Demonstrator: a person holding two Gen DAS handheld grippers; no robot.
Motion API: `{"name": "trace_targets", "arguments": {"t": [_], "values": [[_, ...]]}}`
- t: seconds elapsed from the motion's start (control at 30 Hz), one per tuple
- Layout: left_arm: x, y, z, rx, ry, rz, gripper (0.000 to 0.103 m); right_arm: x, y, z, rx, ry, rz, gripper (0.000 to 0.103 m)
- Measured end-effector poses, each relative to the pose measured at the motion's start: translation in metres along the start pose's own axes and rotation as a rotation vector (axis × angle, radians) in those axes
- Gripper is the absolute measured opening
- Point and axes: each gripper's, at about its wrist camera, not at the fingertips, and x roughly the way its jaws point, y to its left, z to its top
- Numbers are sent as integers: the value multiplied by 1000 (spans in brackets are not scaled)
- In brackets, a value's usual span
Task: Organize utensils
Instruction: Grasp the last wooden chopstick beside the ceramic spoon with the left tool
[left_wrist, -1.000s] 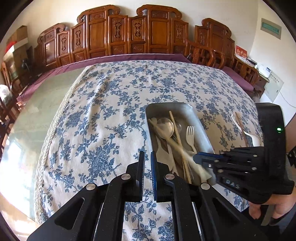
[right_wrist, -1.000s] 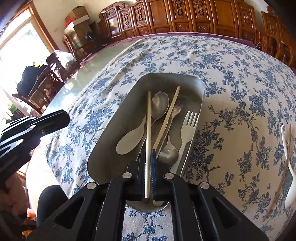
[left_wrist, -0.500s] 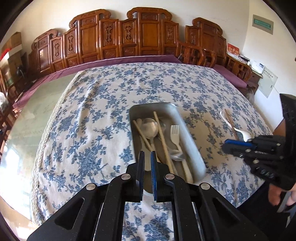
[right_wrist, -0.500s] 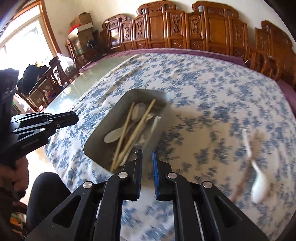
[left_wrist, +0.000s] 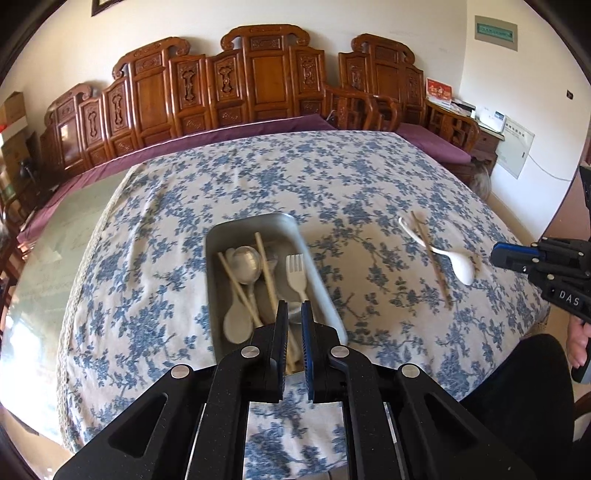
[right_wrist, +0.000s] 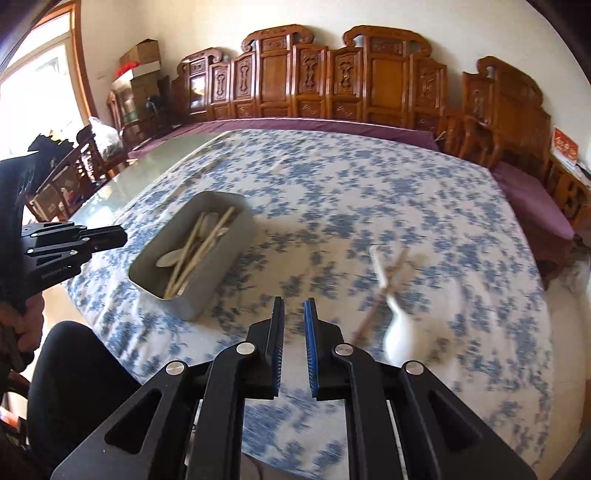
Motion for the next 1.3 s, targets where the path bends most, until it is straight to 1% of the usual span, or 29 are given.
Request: {"name": "trace_targets", "arguments": {"t": [0.07, 0.1, 0.17, 0.23, 0.27, 0.3, 0.33, 0.43, 0.5, 0.53, 0.57, 0.63, 0.73, 0.8, 1.0, 1.03, 1.1, 1.17, 1.3], "values": [[3, -11, 4, 5, -1, -7, 18, -4, -13, -3, 9, -6, -18, 12], [4, -15, 6, 9, -2, -9, 22, -5, -20, -4, 14, -10, -28, 12], [9, -27, 9, 18, -1, -14, 23, -7, -35, -6, 25, -16, -43, 13], [14, -38, 12, 22, 5, -27, 26, -7, -47, -10, 37, -21, -55, 13], [18, -44, 13, 25, 10, -35, 30, -6, -51, -11, 44, -22, -58, 15], [20, -49, 13, 28, 12, -40, 32, -5, -58, -14, 56, -25, -59, 17], [26, -57, 13, 34, 19, -44, 32, -4, -63, -15, 64, -25, -58, 22], [39, -71, 13, 44, 41, -54, 33, 2, -78, -24, 89, -22, -61, 25], [50, -83, 13, 54, 60, -60, 33, 6, -88, -31, 107, -22, -63, 31], [53, -88, 14, 57, 66, -62, 33, 8, -92, -34, 120, -18, -67, 37], [59, -94, 15, 63, 75, -67, 33, 12, -99, -37, 143, -7, -63, 38], [67, -102, 17, 71, 84, -73, 33, 15, -106, -41, 159, -1, -62, 38], [83, -118, 21, 88, 103, -82, 33, 20, -115, -43, 149, 16, -75, 38], [96, -132, 24, 105, 119, -91, 32, 20, -122, -42, 160, 13, -74, 38], [130, -163, 33, 111, 173, -133, 32, 13, -142, -42, 215, -9, -66, 38], [136, -169, 36, 117, 180, -139, 31, 13, -145, -42, 220, -10, -68, 38], [148, -178, 41, 123, 197, -157, 23, 13, -152, -44, 242, -12, -71, 38], [159, -187, 47, 127, 213, -173, 22, 15, -156, -46, 258, -4, -65, 38], [183, -203, 57, 156, 242, -164, 19, 17, -156, -48, 248, 4, -74, 38]]}}
